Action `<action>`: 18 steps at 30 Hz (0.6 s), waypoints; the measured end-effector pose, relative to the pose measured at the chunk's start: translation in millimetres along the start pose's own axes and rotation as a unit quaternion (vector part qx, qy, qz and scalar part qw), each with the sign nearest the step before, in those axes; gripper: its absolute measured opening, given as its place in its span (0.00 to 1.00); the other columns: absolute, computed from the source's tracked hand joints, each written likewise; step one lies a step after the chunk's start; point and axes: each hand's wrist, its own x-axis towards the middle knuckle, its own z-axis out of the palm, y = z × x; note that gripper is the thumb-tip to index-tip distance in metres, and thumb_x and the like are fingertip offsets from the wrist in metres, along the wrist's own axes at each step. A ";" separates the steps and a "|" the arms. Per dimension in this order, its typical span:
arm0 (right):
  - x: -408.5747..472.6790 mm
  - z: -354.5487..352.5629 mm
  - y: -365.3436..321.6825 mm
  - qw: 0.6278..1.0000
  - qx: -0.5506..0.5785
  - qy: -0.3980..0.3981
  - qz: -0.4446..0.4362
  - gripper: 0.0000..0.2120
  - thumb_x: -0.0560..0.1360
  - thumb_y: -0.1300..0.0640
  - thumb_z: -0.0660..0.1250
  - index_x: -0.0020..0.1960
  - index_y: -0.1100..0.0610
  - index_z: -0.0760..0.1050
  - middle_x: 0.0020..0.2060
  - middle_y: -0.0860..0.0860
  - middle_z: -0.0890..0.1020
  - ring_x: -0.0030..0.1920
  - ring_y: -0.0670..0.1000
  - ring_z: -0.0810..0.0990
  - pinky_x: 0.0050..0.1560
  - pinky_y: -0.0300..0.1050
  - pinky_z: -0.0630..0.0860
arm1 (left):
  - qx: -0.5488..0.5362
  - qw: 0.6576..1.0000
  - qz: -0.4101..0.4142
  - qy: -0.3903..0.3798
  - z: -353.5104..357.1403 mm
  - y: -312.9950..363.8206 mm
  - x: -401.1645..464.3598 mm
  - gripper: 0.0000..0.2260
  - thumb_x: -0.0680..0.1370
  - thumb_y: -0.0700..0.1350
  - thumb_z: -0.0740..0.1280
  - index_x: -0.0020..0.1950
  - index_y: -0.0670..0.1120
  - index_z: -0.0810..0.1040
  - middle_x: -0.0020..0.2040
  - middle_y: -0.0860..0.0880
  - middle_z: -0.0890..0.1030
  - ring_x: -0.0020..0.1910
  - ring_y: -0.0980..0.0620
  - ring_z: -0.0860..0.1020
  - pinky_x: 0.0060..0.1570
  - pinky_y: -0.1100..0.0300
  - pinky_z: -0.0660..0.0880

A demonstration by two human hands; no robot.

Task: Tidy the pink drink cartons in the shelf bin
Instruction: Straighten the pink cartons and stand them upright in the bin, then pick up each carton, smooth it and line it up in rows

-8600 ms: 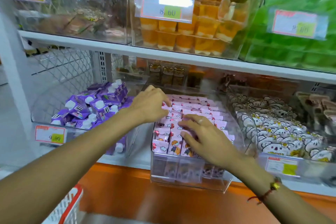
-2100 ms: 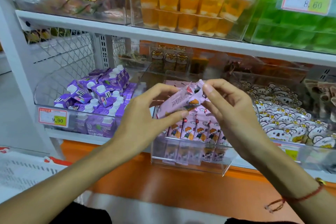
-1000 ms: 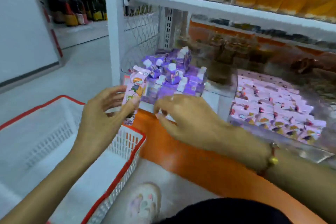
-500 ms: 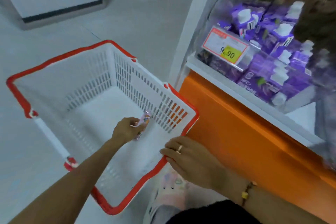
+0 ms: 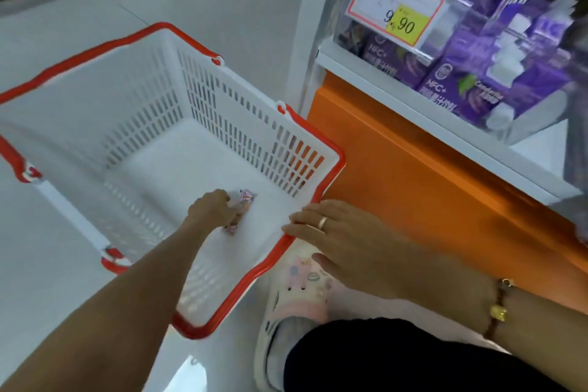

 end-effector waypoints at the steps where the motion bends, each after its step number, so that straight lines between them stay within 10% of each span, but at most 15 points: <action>1: -7.4 -13.2 0.8 1.000 0.016 -0.024 0.005 0.20 0.72 0.47 0.71 0.63 0.49 0.76 0.56 0.46 0.82 0.54 0.47 0.82 0.56 0.43 0.76 | 0.008 1.000 0.029 -0.005 -17.3 7.8 -8.5 0.21 0.77 0.56 0.65 0.68 0.48 0.73 0.68 0.48 0.74 0.66 0.45 0.72 0.65 0.54 0.68; 10: -144.3 -134.9 12.4 0.983 0.018 0.044 0.175 0.15 0.78 0.43 0.54 0.64 0.37 0.67 0.58 0.36 0.75 0.57 0.40 0.73 0.53 0.40 0.70 | -0.024 0.870 0.407 0.276 -154.3 157.8 -213.4 0.06 0.78 0.55 0.64 0.53 0.59 0.78 0.43 0.63 0.78 0.37 0.69 0.74 0.38 0.66 0.70; 18: -261.7 -190.3 32.4 0.940 0.009 0.166 0.297 0.13 0.80 0.45 0.56 0.61 0.40 0.74 0.54 0.39 0.80 0.49 0.40 0.73 0.47 0.38 0.69 | 0.020 0.806 0.514 0.293 -156.0 311.6 -328.7 0.11 0.77 0.54 0.64 0.58 0.55 0.78 0.52 0.55 0.81 0.52 0.54 0.79 0.45 0.61 0.69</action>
